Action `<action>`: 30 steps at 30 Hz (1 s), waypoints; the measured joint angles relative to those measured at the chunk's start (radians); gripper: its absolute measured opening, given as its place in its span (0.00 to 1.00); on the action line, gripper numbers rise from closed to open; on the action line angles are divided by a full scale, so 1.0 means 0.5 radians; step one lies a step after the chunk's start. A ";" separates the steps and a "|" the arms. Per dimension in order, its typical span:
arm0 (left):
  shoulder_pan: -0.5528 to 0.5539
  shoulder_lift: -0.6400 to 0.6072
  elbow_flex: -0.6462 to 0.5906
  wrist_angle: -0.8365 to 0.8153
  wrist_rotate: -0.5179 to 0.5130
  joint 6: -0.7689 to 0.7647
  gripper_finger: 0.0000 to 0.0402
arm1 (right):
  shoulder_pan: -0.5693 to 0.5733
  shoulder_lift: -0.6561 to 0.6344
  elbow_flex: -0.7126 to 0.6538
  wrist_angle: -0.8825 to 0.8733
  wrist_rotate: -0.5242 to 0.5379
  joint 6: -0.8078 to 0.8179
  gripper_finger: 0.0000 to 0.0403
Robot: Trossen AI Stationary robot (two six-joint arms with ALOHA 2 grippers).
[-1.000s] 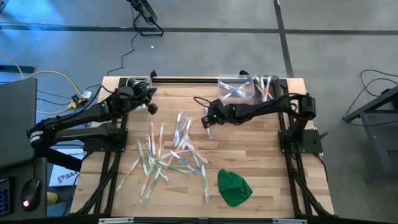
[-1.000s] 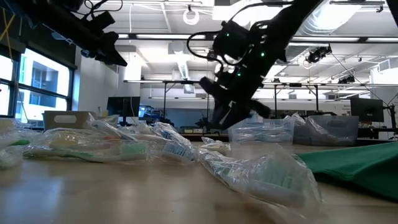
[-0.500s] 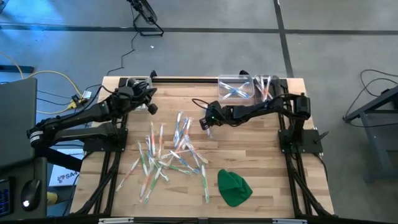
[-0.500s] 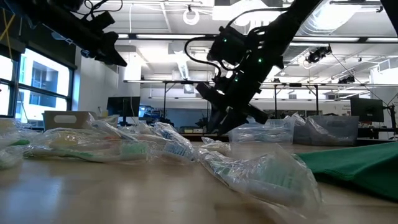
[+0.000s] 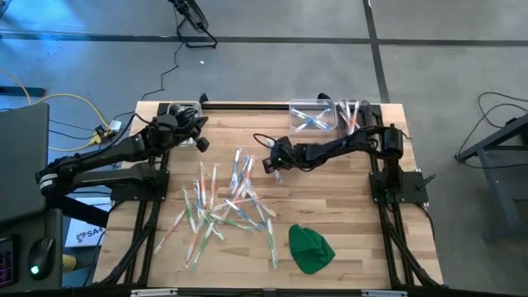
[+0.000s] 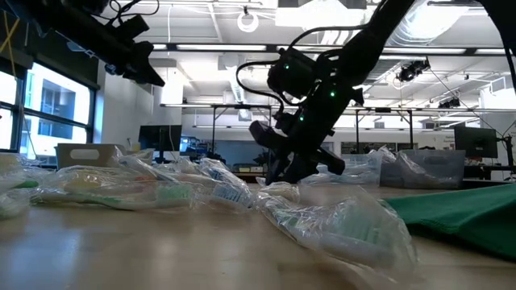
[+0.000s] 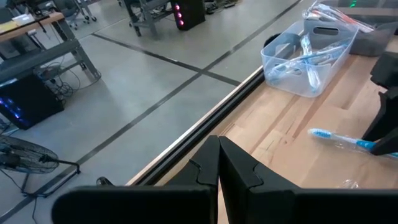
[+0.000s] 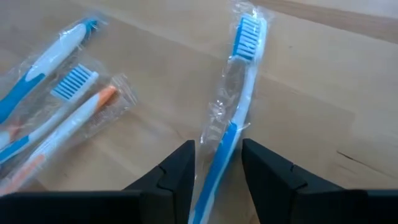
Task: Pick & Place Toothbrushes
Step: Put the blue toothbrush into the transparent bin
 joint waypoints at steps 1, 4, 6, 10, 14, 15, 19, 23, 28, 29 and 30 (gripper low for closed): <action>0.000 0.000 0.000 -0.001 0.000 0.002 0.00 | 0.000 -0.006 -0.003 -0.002 0.011 -0.001 0.30; 0.000 0.000 0.000 -0.001 0.000 0.004 0.00 | 0.005 -0.006 -0.004 0.006 0.023 -0.001 0.24; 0.000 0.000 0.000 -0.001 0.000 0.004 0.00 | 0.004 -0.006 -0.006 0.004 0.022 0.004 0.18; 0.000 0.000 0.000 -0.001 0.000 0.004 0.00 | 0.004 -0.006 -0.006 0.009 0.023 0.013 0.07; 0.000 0.000 0.000 -0.001 0.000 0.005 0.00 | 0.004 -0.006 -0.006 0.016 0.011 0.011 0.03; 0.000 0.000 0.000 -0.001 0.000 0.005 0.00 | 0.004 -0.006 -0.006 0.016 0.004 0.011 0.03; 0.000 0.000 0.000 -0.001 0.000 0.005 0.00 | 0.017 -0.020 -0.007 0.022 0.012 -0.030 0.02; 0.000 0.000 0.000 -0.001 0.000 0.005 0.00 | 0.028 -0.051 -0.011 0.007 0.008 -0.069 0.02; 0.000 0.001 0.000 -0.001 0.000 0.015 0.00 | 0.026 -0.140 -0.012 0.002 0.038 -0.151 0.02; 0.000 0.001 0.000 -0.001 0.000 0.015 0.00 | 0.026 -0.165 -0.012 0.000 0.042 -0.169 0.01; 0.000 0.001 0.000 -0.003 0.000 0.016 0.00 | 0.026 -0.192 -0.012 -0.001 0.055 -0.193 0.01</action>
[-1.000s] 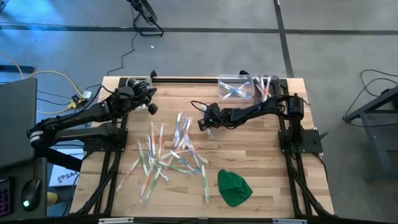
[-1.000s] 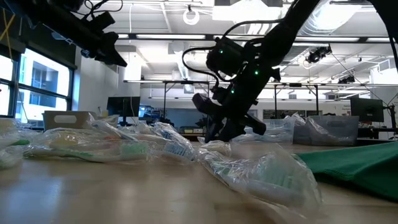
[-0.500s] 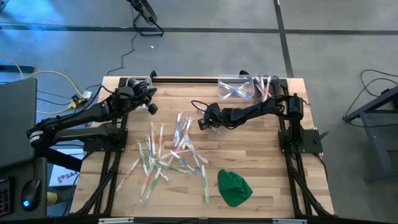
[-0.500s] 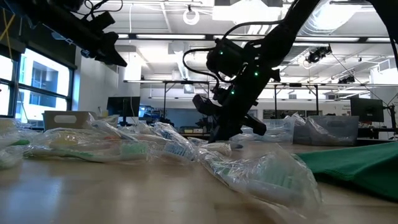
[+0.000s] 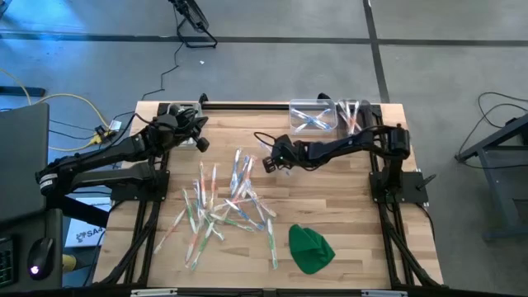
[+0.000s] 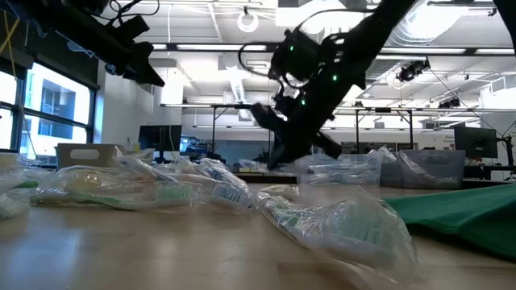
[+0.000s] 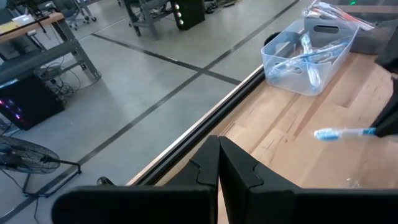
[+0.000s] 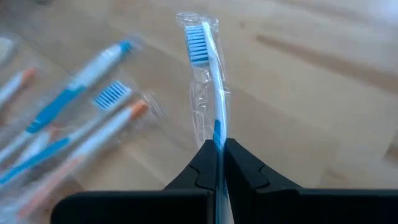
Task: Pick & Place Toothbrushes
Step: Put the blue toothbrush into the transparent bin
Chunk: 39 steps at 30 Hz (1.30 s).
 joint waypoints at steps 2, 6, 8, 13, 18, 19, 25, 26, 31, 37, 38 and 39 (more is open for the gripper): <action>0.001 0.000 0.000 0.001 0.000 0.003 0.00 | 0.000 -0.057 0.001 -0.004 0.036 -0.042 0.01; 0.000 0.000 0.000 -0.004 0.000 0.003 0.00 | 0.000 -0.185 0.003 -0.044 0.101 -0.177 0.01; 0.000 0.000 0.000 -0.007 0.000 0.003 0.00 | -0.011 -0.259 0.003 -0.092 0.107 -0.266 0.01; 0.001 0.000 0.000 -0.011 0.000 0.003 0.00 | -0.078 -0.464 0.004 -0.288 0.122 -0.477 0.01; 0.000 0.000 0.000 0.002 0.000 0.003 0.00 | -0.187 -0.663 0.004 -0.465 0.151 -0.723 0.01; 0.000 0.000 0.000 0.003 0.000 0.003 0.00 | -0.217 -0.704 0.006 -0.488 0.155 -0.780 0.01; 0.000 0.000 0.000 0.005 -0.013 0.003 0.00 | -0.424 -0.860 0.004 -0.649 0.153 -1.104 0.01; 0.000 -0.001 0.000 0.005 -0.015 0.003 0.00 | -0.460 -0.870 0.004 -0.662 0.153 -1.155 0.01; 0.000 -0.001 0.000 0.004 -0.030 0.003 0.00 | -0.657 -0.869 0.004 -0.747 0.050 -1.382 0.01; 0.001 -0.001 0.000 0.005 -0.033 -0.011 0.00 | -0.844 -0.870 0.004 -0.839 -0.057 -1.603 0.01; 0.001 -0.001 0.000 0.008 -0.034 -0.011 0.00 | -0.870 -0.870 0.004 -0.848 -0.064 -1.654 0.01; 0.000 -0.001 0.000 0.016 -0.034 -0.011 0.00 | -0.898 -0.870 0.005 -0.859 -0.078 -1.713 0.01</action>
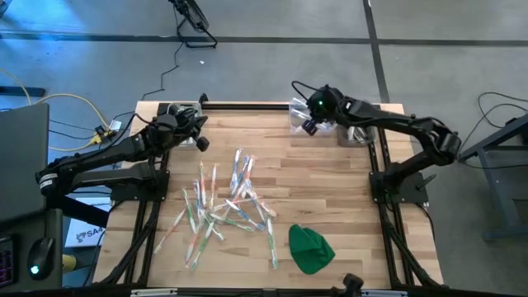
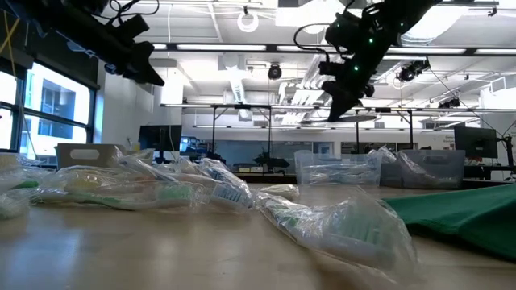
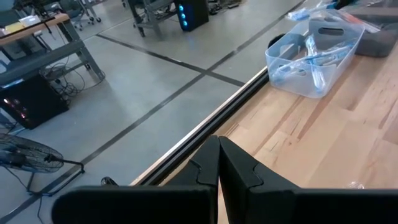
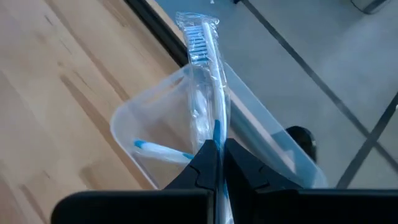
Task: Pick & Place Toothbrushes
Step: Put the blue toothbrush into the transparent bin
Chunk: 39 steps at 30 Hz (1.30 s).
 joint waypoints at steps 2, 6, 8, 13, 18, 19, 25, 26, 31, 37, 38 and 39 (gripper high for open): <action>0.000 0.000 0.000 0.020 0.000 0.000 0.00 | -0.064 0.000 0.000 -0.036 -0.075 -0.117 0.01; 0.000 0.000 0.000 0.070 -0.001 -0.001 0.00 | -0.179 0.000 0.000 -0.043 -0.266 -0.289 0.01; 0.001 0.001 0.000 0.090 -0.002 -0.001 0.00 | -0.212 0.000 0.000 -0.045 -0.311 -0.341 0.01; 0.001 0.000 0.000 0.156 -0.006 -0.002 0.00 | -0.293 0.000 0.000 -0.045 -0.458 -0.355 0.01; 0.001 0.000 0.000 0.155 -0.006 -0.002 0.00 | -0.317 0.100 0.000 0.017 -0.520 -0.383 0.01; 0.001 0.000 0.000 0.155 -0.006 -0.003 0.00 | -0.321 0.135 0.000 0.044 -0.524 -0.405 0.01; 0.000 0.000 0.000 0.153 -0.006 -0.006 0.00 | -0.358 0.347 0.000 0.234 -0.591 -0.506 0.01; 0.000 0.000 0.000 0.153 -0.005 -0.006 0.00 | -0.368 0.373 0.000 0.250 -0.593 -0.509 0.01; 0.000 0.000 0.000 0.151 -0.005 -0.006 0.00 | -0.431 0.470 0.000 0.299 -0.599 -0.513 0.01; 0.001 0.000 0.000 0.148 -0.005 -0.005 0.00 | -0.500 0.570 0.000 0.314 -0.595 -0.507 0.01; 0.001 0.000 0.000 0.145 -0.005 -0.005 0.00 | -0.508 0.585 0.000 0.314 -0.607 -0.505 0.01; 0.000 0.000 0.000 0.141 -0.004 -0.005 0.00 | -0.510 0.595 0.000 0.319 -0.606 -0.505 0.01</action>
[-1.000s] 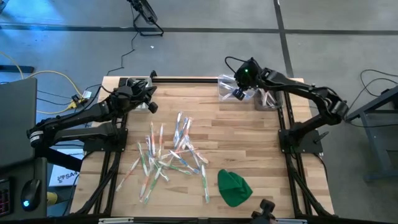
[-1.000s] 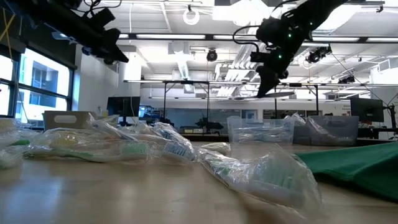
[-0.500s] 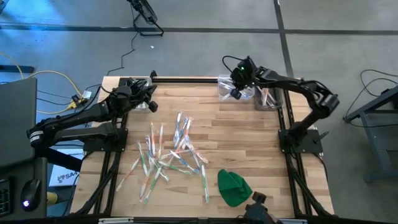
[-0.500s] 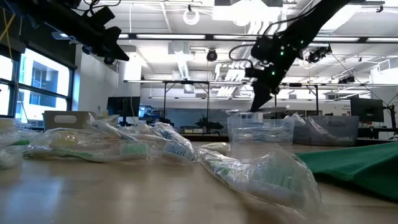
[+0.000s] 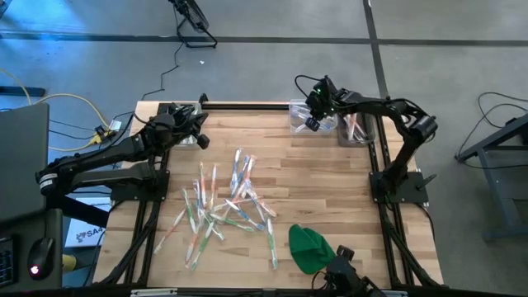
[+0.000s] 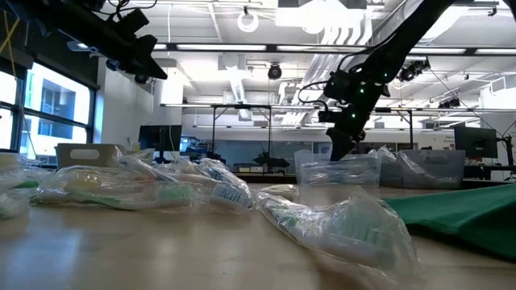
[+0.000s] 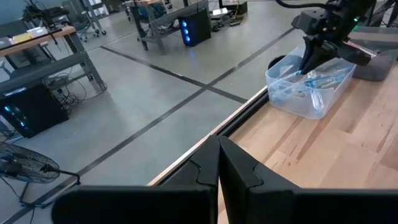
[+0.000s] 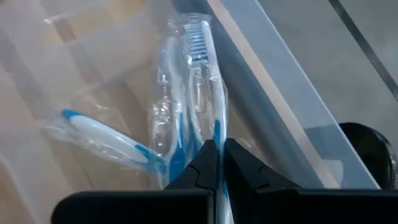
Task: Pick & Place Toothbrushes
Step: Put the blue toothbrush into the transparent bin
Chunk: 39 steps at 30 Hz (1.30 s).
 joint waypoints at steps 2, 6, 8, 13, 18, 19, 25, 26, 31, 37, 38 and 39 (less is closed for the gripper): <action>0.000 0.001 0.000 -0.002 0.002 0.000 0.00 | 0.001 0.010 0.000 0.004 -0.005 0.001 0.02; 0.000 0.001 0.000 -0.003 0.005 0.002 0.00 | 0.002 0.012 0.000 0.035 0.032 0.047 0.07; 0.001 0.001 0.000 -0.003 0.005 0.002 0.00 | 0.005 0.012 0.000 0.063 0.053 0.069 0.10; 0.000 0.001 0.000 -0.003 0.005 0.003 0.00 | 0.007 0.009 0.000 0.061 0.054 0.033 0.18; 0.000 0.001 0.000 -0.003 0.005 0.003 0.00 | 0.023 -0.013 0.000 0.051 0.059 -0.002 0.26; 0.000 0.001 0.000 -0.003 0.005 0.003 0.00 | 0.032 -0.025 0.000 0.055 0.075 -0.002 0.27; 0.000 0.001 0.000 -0.003 0.004 0.007 0.00 | 0.078 -0.137 -0.001 -0.007 0.217 -0.044 0.32; 0.001 0.001 0.000 -0.003 0.004 0.007 0.00 | 0.090 -0.169 -0.001 -0.031 0.249 -0.052 0.32; 0.001 0.001 0.000 -0.003 0.004 0.009 0.00 | 0.152 -0.341 -0.001 -0.063 0.316 -0.045 0.31; 0.000 0.001 0.000 -0.004 0.003 0.011 0.00 | 0.256 -0.502 0.000 -0.058 0.302 -0.034 0.30; 0.000 0.001 0.000 -0.004 0.003 0.016 0.00 | 0.275 -0.521 0.000 -0.057 0.303 -0.034 0.30; 0.000 0.001 0.000 -0.004 0.003 0.028 0.00 | 0.294 -0.534 0.000 -0.055 0.307 -0.033 0.29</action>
